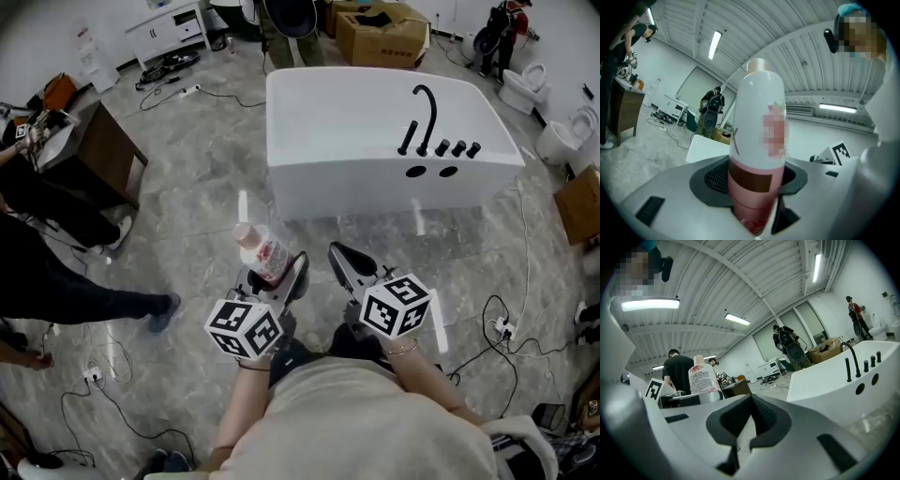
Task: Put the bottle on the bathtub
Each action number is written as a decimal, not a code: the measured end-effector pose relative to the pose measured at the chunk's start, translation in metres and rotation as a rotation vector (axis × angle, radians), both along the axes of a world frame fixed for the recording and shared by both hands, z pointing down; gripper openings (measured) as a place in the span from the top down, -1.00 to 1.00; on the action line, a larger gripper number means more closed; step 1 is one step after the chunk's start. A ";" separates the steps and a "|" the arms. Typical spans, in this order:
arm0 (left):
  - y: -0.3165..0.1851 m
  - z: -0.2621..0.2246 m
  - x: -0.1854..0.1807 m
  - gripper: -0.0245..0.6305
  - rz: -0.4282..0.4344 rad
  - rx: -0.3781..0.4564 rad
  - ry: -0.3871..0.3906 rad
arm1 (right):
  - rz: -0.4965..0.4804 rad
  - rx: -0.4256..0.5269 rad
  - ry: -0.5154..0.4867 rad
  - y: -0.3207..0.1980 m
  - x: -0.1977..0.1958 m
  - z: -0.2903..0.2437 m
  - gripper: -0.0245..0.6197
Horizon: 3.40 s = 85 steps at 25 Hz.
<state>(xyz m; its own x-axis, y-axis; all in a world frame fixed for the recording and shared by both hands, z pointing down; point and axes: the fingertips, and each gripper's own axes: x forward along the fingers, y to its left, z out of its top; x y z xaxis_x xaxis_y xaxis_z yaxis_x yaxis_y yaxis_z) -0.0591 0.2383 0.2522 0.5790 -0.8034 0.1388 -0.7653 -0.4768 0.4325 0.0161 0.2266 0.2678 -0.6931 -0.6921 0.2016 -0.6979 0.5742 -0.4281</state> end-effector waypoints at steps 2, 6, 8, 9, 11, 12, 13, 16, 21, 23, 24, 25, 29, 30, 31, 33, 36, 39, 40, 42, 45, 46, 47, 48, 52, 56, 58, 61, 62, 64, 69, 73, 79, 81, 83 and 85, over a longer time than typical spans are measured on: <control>-0.016 0.007 -0.003 0.19 0.007 -0.022 0.009 | 0.015 -0.014 0.022 -0.020 0.000 0.006 0.93; -0.048 0.021 -0.010 0.19 0.004 -0.056 0.012 | 0.000 -0.036 0.020 -0.061 -0.008 0.016 0.93; -0.067 0.028 -0.014 0.19 -0.007 -0.069 0.004 | -0.036 -0.026 0.034 -0.084 -0.013 0.022 0.93; -0.078 0.031 -0.015 0.19 -0.013 -0.072 -0.004 | -0.051 -0.019 0.040 -0.097 -0.015 0.025 0.93; -0.102 0.036 -0.018 0.19 -0.026 -0.076 -0.021 | -0.079 -0.011 0.032 -0.127 -0.018 0.029 0.93; -0.116 0.038 -0.020 0.19 -0.036 -0.080 -0.029 | -0.093 -0.011 0.020 -0.143 -0.019 0.029 0.93; -0.131 0.039 -0.022 0.19 -0.047 -0.083 -0.036 | -0.106 -0.013 0.011 -0.159 -0.020 0.030 0.93; -0.178 0.035 -0.029 0.19 -0.108 -0.073 -0.052 | -0.136 -0.025 0.003 -0.211 -0.020 0.029 0.93; -0.260 0.026 -0.034 0.19 -0.200 -0.075 -0.043 | -0.176 0.023 0.054 -0.296 -0.014 0.021 0.93; -0.288 0.028 -0.036 0.19 -0.232 -0.076 -0.056 | -0.198 0.063 0.086 -0.325 -0.013 0.019 0.93; -0.301 0.029 -0.037 0.19 -0.249 -0.079 -0.060 | -0.213 0.073 0.094 -0.338 -0.013 0.020 0.93; -0.312 0.030 -0.039 0.19 -0.265 -0.083 -0.060 | -0.229 0.076 0.098 -0.349 -0.014 0.021 0.93; -0.341 0.042 -0.042 0.19 -0.305 -0.117 -0.069 | -0.268 0.052 0.099 -0.385 -0.012 0.035 0.93; -0.346 0.047 -0.042 0.19 -0.308 -0.129 -0.078 | -0.269 0.045 0.096 -0.392 -0.011 0.038 0.93; -0.350 0.051 -0.042 0.20 -0.310 -0.142 -0.086 | -0.265 0.038 0.091 -0.398 -0.009 0.041 0.93; -0.355 0.059 -0.040 0.20 -0.313 -0.166 -0.092 | -0.250 0.016 0.076 -0.406 -0.004 0.048 0.93; -0.358 0.067 -0.033 0.20 -0.309 -0.191 -0.095 | -0.236 -0.028 0.053 -0.409 0.003 0.061 0.93; -0.359 0.074 -0.025 0.20 -0.295 -0.210 -0.115 | -0.245 -0.043 0.044 -0.410 0.005 0.068 0.93; -0.360 0.075 -0.023 0.20 -0.287 -0.213 -0.119 | -0.248 -0.043 0.039 -0.410 0.004 0.068 0.93; -0.363 0.075 -0.021 0.20 -0.271 -0.217 -0.122 | -0.249 -0.039 0.031 -0.413 0.002 0.065 0.93; -0.369 0.075 -0.022 0.20 -0.248 -0.217 -0.129 | -0.252 -0.035 0.042 -0.415 -0.002 0.064 0.93; -0.372 0.076 -0.021 0.20 -0.238 -0.217 -0.132 | -0.256 -0.039 0.051 -0.416 -0.002 0.065 0.93; -0.376 0.078 -0.021 0.19 -0.228 -0.218 -0.136 | -0.260 -0.043 0.057 -0.417 -0.003 0.068 0.93; -0.381 0.080 -0.021 0.19 -0.217 -0.218 -0.141 | -0.262 -0.048 0.059 -0.419 -0.003 0.071 0.93; -0.394 0.089 -0.020 0.20 -0.175 -0.213 -0.180 | -0.242 -0.077 0.063 -0.423 -0.002 0.087 0.93; -0.404 0.099 -0.023 0.20 -0.157 -0.227 -0.166 | -0.214 -0.118 0.122 -0.427 -0.003 0.109 0.93; -0.405 0.107 -0.025 0.20 -0.150 -0.244 -0.147 | -0.218 -0.147 0.154 -0.425 -0.004 0.118 0.93; -0.413 0.125 -0.031 0.20 -0.136 -0.263 -0.125 | -0.211 -0.170 0.169 -0.428 -0.006 0.126 0.93; -0.416 0.132 -0.034 0.20 -0.133 -0.266 -0.117 | -0.205 -0.176 0.172 -0.429 -0.008 0.130 0.93; -0.421 0.147 -0.036 0.20 -0.120 -0.261 -0.106 | -0.191 -0.186 0.193 -0.429 -0.009 0.143 0.93; -0.440 0.172 -0.037 0.20 -0.062 -0.222 -0.085 | -0.180 -0.162 0.265 -0.436 -0.020 0.173 0.93; -0.443 0.197 -0.034 0.19 -0.018 -0.230 -0.093 | -0.169 -0.158 0.289 -0.438 -0.027 0.193 0.93; -0.448 0.238 -0.045 0.19 -0.015 -0.239 -0.079 | -0.184 -0.175 0.297 -0.452 -0.042 0.233 0.93; -0.449 0.253 -0.051 0.19 -0.033 -0.253 -0.076 | -0.191 -0.182 0.293 -0.454 -0.047 0.244 0.93; -0.450 0.267 -0.055 0.19 -0.057 -0.271 -0.080 | -0.195 -0.186 0.296 -0.456 -0.049 0.254 0.93; -0.456 0.281 -0.060 0.19 -0.073 -0.285 -0.087 | -0.185 -0.193 0.289 -0.462 -0.052 0.264 0.93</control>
